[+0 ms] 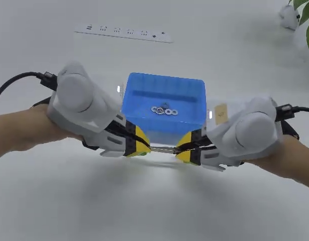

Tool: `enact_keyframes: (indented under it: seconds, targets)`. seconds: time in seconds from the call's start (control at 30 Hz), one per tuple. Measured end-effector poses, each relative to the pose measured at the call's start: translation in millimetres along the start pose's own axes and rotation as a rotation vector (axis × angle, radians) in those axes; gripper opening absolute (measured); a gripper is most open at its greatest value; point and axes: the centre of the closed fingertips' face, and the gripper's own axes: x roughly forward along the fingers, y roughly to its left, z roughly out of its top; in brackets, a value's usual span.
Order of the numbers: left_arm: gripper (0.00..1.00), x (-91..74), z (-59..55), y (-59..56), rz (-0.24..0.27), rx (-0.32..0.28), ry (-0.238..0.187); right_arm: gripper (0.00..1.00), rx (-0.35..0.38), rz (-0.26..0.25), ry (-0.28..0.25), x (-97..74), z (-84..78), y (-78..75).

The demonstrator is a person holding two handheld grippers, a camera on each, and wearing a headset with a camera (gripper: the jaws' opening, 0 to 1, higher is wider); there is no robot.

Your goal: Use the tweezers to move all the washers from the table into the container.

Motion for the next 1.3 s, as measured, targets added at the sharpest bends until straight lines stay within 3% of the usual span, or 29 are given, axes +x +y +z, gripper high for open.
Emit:
enact_keyframes:
  seconds: [0.17,0.23,0.3,0.53,0.83,1.0,1.27,1.3]
  targets:
    - [0.06,4.6,-10.4,1.0,0.003,0.004,0.026,0.08,0.017,0.016,0.017,8.0,-3.3,2.5]
    - [0.07,7.0,-14.3,2.1,0.0,-0.021,0.037,0.08,0.018,0.019,0.024,9.4,-3.8,3.6]
    - [0.07,10.8,-19.4,3.3,0.008,-0.003,0.064,0.08,0.017,0.02,0.024,10.1,-3.4,3.5]
    - [0.08,11.4,-16.3,9.9,0.031,-0.012,0.06,0.1,0.051,0.008,0.038,10.0,-6.3,-0.2]
    - [0.1,9.6,-17.8,8.1,0.05,-0.016,0.083,0.12,0.077,0.01,0.065,8.9,-8.2,-0.7]
    - [0.1,8.8,-18.2,7.7,0.054,-0.033,0.082,0.15,0.14,0.032,0.056,8.3,-8.4,1.7]
    - [0.15,-1.5,-18.5,6.8,0.069,-0.069,0.078,0.17,0.167,-0.001,0.063,3.9,-13.5,-1.0]
    - [0.16,-4.3,-18.8,5.1,0.068,-0.075,0.079,0.17,0.222,-0.004,0.051,-0.8,-12.9,0.4]
